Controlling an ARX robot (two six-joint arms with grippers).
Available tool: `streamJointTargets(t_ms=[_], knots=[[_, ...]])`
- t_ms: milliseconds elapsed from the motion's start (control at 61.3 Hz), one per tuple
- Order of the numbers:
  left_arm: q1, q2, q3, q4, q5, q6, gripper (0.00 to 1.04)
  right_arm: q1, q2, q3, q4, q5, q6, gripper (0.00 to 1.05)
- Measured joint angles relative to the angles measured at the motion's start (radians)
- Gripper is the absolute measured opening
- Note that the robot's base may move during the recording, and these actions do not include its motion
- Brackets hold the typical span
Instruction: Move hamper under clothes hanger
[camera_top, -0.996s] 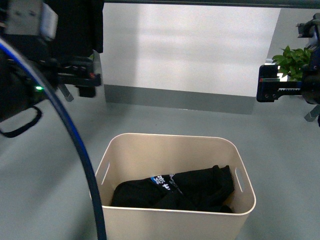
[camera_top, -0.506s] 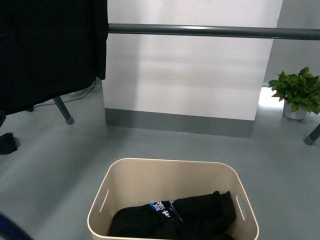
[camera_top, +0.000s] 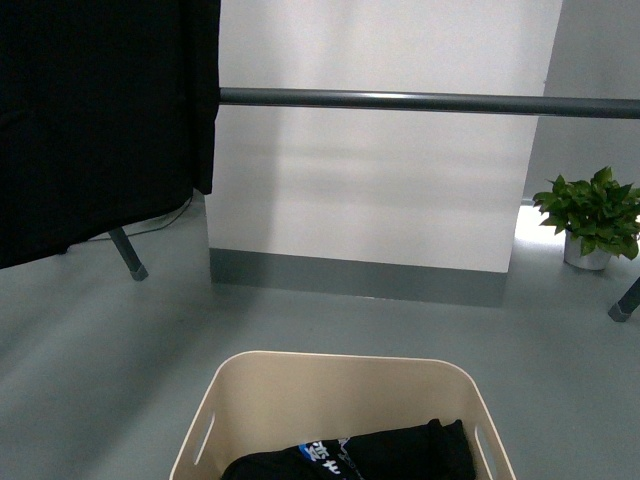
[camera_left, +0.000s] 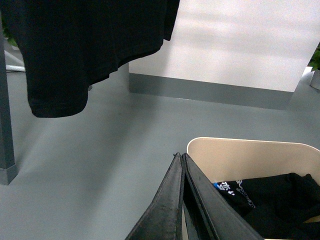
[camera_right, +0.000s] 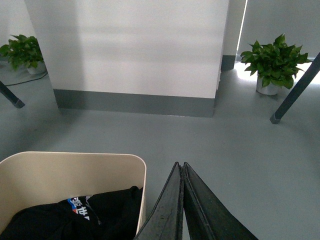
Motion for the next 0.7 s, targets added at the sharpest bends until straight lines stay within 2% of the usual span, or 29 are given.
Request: streamJointTargets(t_ms=[702], knots=[[0.0,-0.506,-0.085,-0.402,0.0,0.0,0.04,0.0,-0.515,-0.122,-0.388,0.0,0.0,0.02]])
